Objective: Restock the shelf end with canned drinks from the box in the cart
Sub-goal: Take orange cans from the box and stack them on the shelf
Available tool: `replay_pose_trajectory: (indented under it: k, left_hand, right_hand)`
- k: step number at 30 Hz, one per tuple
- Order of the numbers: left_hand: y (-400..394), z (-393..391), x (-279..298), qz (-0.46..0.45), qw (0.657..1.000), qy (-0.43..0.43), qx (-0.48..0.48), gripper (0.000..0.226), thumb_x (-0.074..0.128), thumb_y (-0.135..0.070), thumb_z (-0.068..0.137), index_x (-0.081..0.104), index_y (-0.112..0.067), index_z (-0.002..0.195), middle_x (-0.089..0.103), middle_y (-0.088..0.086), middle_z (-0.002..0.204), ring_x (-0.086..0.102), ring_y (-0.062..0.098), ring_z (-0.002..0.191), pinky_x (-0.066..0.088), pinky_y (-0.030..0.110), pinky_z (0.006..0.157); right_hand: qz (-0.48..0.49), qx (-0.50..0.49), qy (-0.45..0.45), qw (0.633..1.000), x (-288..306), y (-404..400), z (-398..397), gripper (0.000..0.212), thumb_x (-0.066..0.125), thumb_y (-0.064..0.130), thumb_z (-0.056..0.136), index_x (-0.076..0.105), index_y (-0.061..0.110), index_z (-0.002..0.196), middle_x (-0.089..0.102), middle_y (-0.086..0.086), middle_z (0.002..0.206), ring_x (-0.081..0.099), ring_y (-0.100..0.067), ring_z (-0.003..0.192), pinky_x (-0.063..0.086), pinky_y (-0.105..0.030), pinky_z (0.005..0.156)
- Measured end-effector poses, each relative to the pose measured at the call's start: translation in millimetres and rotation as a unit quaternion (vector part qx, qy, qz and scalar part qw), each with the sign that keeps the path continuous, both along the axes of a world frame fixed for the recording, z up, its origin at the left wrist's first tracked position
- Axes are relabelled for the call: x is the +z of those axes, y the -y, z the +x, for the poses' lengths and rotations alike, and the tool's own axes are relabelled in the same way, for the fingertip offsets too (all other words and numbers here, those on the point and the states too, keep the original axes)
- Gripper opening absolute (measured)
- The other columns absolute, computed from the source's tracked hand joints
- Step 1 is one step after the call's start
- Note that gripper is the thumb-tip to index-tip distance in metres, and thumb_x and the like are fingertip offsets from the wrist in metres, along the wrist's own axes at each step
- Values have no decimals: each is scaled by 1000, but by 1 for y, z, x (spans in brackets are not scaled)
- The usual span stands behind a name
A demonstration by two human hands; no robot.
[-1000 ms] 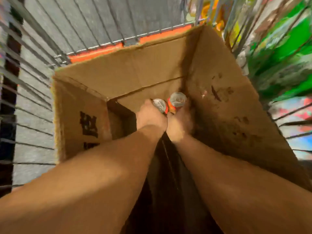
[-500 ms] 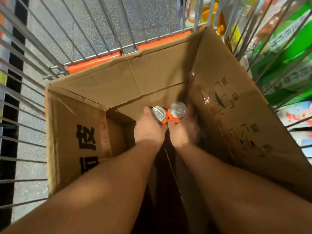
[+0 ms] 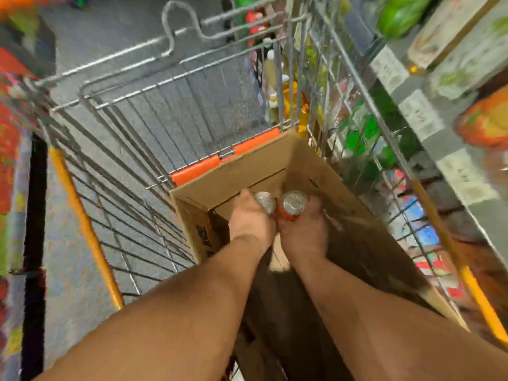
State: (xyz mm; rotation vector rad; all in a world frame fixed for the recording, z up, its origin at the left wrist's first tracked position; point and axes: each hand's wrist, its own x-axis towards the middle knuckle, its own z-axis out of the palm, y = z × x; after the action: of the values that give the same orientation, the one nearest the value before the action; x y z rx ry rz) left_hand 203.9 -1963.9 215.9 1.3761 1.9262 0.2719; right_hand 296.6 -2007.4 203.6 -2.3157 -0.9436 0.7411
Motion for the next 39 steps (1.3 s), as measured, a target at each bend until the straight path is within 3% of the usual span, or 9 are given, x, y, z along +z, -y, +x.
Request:
replay_pose_trajectory:
  k: [5,8,10,12,16,23,31,36,39]
  left_hand:
    - [20,-11,114,117,983,-34,-139,30,59,-37,89,46,-16,106,56,5,114,56,26,109,40,28,89]
    - [33,-13,186,145,963,46,-224,40,61,-40,85,59,-17,117,63,5,114,60,26,111,48,40,96]
    - [45,-3,237,180,945,83,-261,40,67,-43,79,63,-17,110,66,5,107,63,26,103,51,42,88]
    - [65,17,292,218,928,137,-267,40,70,-43,74,62,-18,104,66,4,101,63,27,99,53,43,84]
    - [126,74,396,246,877,246,-332,48,76,-45,66,60,-20,103,66,1,101,63,26,99,53,42,85]
    - [278,154,553,321,757,376,-427,61,84,-37,63,58,-18,116,66,4,110,62,25,104,50,38,90]
    - [446,186,665,309,661,474,-493,38,84,-43,59,55,-30,80,66,-14,80,65,11,80,47,27,65]
    - [504,200,699,288,639,493,-515,43,76,-49,50,67,-29,87,70,-14,76,66,5,73,50,25,65]
    - [520,213,713,288,636,498,-514,36,77,-50,48,66,-34,78,69,-23,68,64,-5,67,48,20,61]
  right_hand:
    - [92,-95,2,991,114,41,-13,52,75,41,71,48,24,111,63,-3,102,63,-28,94,43,-29,72]
    - [149,-127,7,981,187,69,-12,47,77,39,72,51,27,109,65,2,99,63,-22,92,48,-30,73]
    - [193,-177,25,965,241,89,-3,43,79,37,71,50,29,102,66,6,94,65,-17,90,48,-25,70]
    - [211,-206,88,951,301,114,15,44,75,40,71,48,28,103,66,-2,98,63,-27,95,46,-30,72]
    - [254,-241,184,919,414,187,60,49,73,37,69,50,23,110,60,-1,103,58,-27,99,47,-36,79]
    - [277,-335,333,836,570,370,110,54,64,52,67,56,22,111,57,-2,105,55,-24,102,47,-35,81]
    - [285,-409,383,777,674,557,113,58,68,59,66,53,27,113,66,0,104,64,-27,96,53,-37,77]
    - [290,-409,393,770,711,622,112,42,71,57,63,55,36,95,67,9,92,65,-20,89,49,-32,69]
    - [298,-404,402,766,724,642,121,33,73,52,61,50,39,81,53,19,72,61,-12,78,44,-28,63]
